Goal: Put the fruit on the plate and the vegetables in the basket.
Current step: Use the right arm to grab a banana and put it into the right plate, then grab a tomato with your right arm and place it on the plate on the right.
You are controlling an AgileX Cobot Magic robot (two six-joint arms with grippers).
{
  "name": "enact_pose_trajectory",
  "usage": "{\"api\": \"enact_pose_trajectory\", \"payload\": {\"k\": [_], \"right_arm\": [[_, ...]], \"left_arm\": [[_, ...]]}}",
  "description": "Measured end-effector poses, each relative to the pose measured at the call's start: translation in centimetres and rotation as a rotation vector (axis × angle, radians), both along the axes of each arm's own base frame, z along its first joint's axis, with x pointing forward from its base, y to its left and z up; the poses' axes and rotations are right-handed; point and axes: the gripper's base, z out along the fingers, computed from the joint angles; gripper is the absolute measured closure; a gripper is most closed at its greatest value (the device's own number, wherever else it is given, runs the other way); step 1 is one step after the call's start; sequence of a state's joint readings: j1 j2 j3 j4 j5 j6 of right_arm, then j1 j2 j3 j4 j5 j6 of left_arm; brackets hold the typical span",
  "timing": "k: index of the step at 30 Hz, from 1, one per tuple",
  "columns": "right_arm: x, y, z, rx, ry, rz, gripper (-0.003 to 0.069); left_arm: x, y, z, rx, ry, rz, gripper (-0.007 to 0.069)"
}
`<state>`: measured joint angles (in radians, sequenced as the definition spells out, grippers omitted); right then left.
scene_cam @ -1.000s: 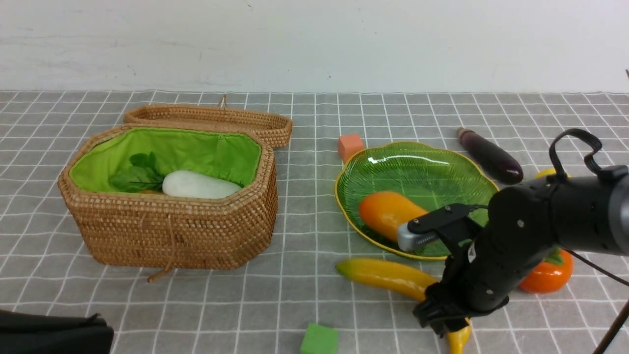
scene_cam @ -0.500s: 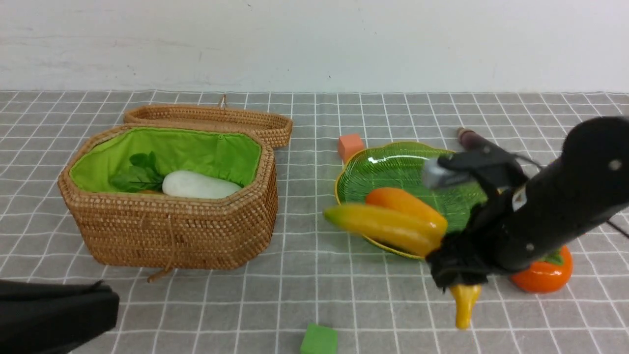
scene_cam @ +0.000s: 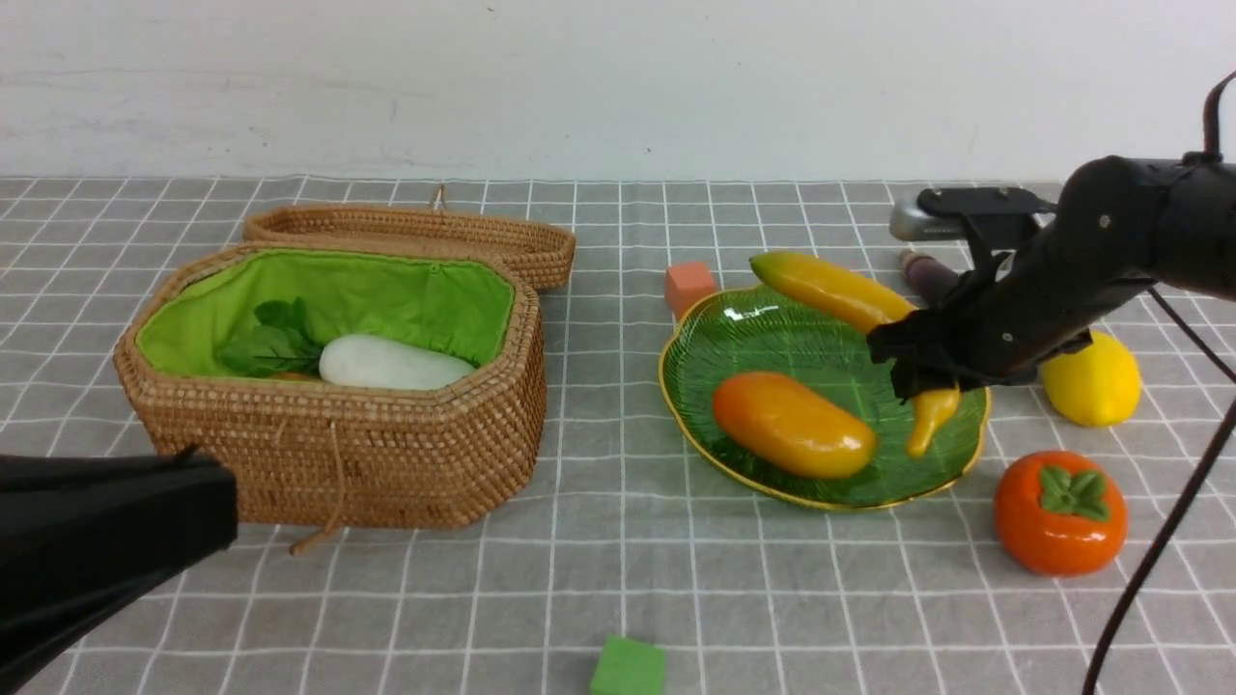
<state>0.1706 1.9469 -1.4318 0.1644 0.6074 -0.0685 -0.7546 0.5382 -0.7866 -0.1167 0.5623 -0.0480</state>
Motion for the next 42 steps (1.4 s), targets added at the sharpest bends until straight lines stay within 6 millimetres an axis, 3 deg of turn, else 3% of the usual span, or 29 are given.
{"api": "enact_pose_trajectory", "payload": {"k": [5, 8, 10, 13, 15, 17, 18, 19, 22, 23, 25, 27, 31, 37, 42], "right_arm": [[0.0, 0.1, -0.2, -0.007, 0.043, 0.011, 0.0059], [-0.5, -0.1, 0.6, -0.004, 0.062, 0.009, 0.0015], [-1.1, -0.3, 1.8, 0.002, 0.073, 0.001, 0.0007], [-3.1, -1.3, 5.2, 0.012, 0.067, -0.02, 0.0043], [-5.8, -2.8, 7.4, 0.02, 0.078, -0.079, 0.0114], [-8.3, -4.4, 7.6, 0.032, 0.118, -0.154, 0.016], [-9.9, -5.6, 7.4, 0.043, 0.138, -0.214, 0.0178], [-10.2, -6.0, 7.0, 0.043, 0.154, -0.23, 0.0182], [-12.5, -9.3, 4.3, 0.09, 0.208, -0.383, 0.0179], [-12.5, -9.5, 4.3, 0.097, 0.203, -0.392, 0.0176], [-12.4, -11.0, 2.4, 0.197, 0.195, -0.466, 0.0125], [-11.3, -11.2, 1.6, 0.259, 0.155, -0.459, 0.0074], [-9.7, -11.1, -0.1, 0.326, 0.12, -0.45, 0.0036], [-7.9, -11.0, -3.8, 0.404, 0.151, -0.481, 0.0034], [-7.8, -10.7, -4.9, 0.411, 0.185, -0.441, 0.0061]], "left_arm": [[0.0, 0.0, 0.0, 0.001, 0.004, -0.001, 0.0638], [0.0, 0.0, -0.1, 0.002, 0.009, -0.003, 0.0638], [0.0, 0.0, -0.1, 0.004, 0.01, -0.003, 0.0638], [-0.1, 0.0, -0.1, 0.007, 0.015, -0.004, 0.0638], [-0.1, 0.0, -0.1, 0.007, 0.017, -0.005, 0.0638], [-0.1, 0.0, -0.2, 0.005, 0.022, -0.006, 0.0638], [-0.1, 0.0, -0.2, 0.005, 0.028, -0.008, 0.0638], [-0.1, 0.0, -0.2, 0.004, 0.03, -0.009, 0.0638], [-0.2, -0.1, -0.4, 0.013, 0.05, -0.015, 0.0638], [-0.2, -0.1, -0.4, 0.014, 0.051, -0.015, 0.0638], [-0.3, 0.0, -0.6, 0.033, 0.07, -0.018, 0.0636], [-0.3, 0.0, -0.8, 0.044, 0.081, -0.02, 0.0634], [-0.3, 0.0, -0.8, 0.047, 0.084, -0.021, 0.063], [-0.3, 0.0, -0.8, 0.047, 0.086, -0.021, 0.0627], [-0.3, 0.0, -0.8, 0.05, 0.086, -0.021, 0.0622]]}}
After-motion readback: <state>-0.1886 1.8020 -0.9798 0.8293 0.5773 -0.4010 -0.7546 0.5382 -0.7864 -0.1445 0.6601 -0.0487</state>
